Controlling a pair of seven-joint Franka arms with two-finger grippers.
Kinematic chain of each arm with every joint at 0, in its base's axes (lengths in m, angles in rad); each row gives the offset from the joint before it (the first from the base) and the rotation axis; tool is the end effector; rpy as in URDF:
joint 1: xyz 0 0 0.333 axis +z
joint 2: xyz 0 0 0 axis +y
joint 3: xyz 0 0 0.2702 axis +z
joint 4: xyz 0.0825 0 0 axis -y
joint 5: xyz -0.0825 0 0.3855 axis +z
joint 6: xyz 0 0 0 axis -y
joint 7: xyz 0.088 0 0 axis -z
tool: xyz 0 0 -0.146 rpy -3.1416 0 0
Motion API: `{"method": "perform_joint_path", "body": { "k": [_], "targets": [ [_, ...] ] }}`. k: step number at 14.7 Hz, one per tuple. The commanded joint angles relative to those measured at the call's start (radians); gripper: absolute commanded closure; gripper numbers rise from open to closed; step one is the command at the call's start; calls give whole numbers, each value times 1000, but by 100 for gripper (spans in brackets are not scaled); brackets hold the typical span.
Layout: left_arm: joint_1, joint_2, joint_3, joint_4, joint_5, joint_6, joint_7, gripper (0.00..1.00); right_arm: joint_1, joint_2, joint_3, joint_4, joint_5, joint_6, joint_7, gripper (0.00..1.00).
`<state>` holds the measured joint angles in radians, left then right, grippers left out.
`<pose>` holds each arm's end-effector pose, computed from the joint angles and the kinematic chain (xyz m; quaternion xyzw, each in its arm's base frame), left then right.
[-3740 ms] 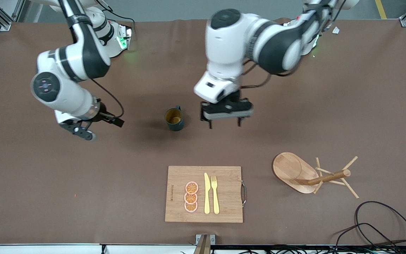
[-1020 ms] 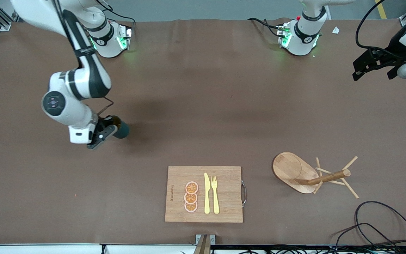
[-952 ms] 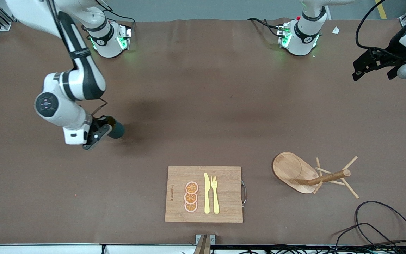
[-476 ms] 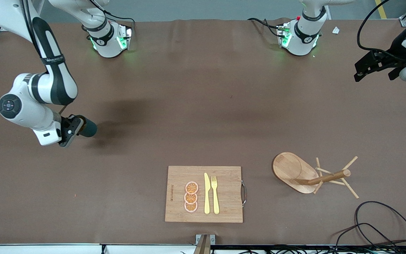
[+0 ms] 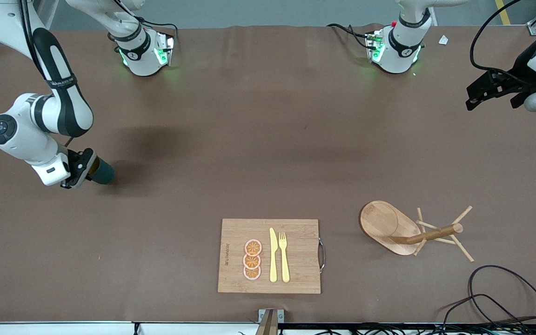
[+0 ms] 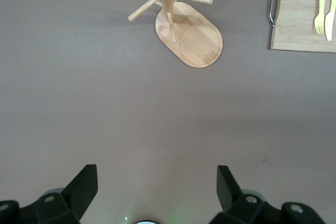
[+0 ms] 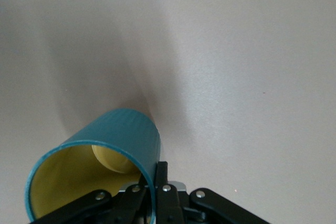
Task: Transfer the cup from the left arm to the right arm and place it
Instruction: 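Lower the mug onto the table and open the right gripper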
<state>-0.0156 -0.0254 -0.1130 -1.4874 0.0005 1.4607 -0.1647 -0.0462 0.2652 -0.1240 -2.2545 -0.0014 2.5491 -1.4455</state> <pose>0.5332 -0.0696 0.5829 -0.9998 -0.0181 0.0005 0.0018 0.5264 -0.0937 0.1646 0.8015 0.5975 -0.0011 0.0228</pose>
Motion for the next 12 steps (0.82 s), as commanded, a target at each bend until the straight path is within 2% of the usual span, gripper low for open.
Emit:
{"method": "perform_joint_path", "body": {
  "k": [1,5,6,7,10,12],
  "targets": [
    [5,-2,3,-1,-17,4,19,0,-27,-15,21,-40,-15,26,2,99],
    [2,-2,3,-1,-16,4,16,0,-24,-8,21,-39,-15,14,57,98],
    [3,-2,3,-1,-16,4,16,0,-24,-4,21,-37,-15,14,62,84],
    [3,-2,3,1,-16,4,16,0,-27,-1,23,-37,-15,13,62,1],
    [5,-2,3,-1,-16,4,17,0,-24,-9,23,-25,-14,-44,97,0],
    [5,-2,3,-1,-16,6,17,0,-15,-38,29,7,-14,-154,224,0]
  ]
}}
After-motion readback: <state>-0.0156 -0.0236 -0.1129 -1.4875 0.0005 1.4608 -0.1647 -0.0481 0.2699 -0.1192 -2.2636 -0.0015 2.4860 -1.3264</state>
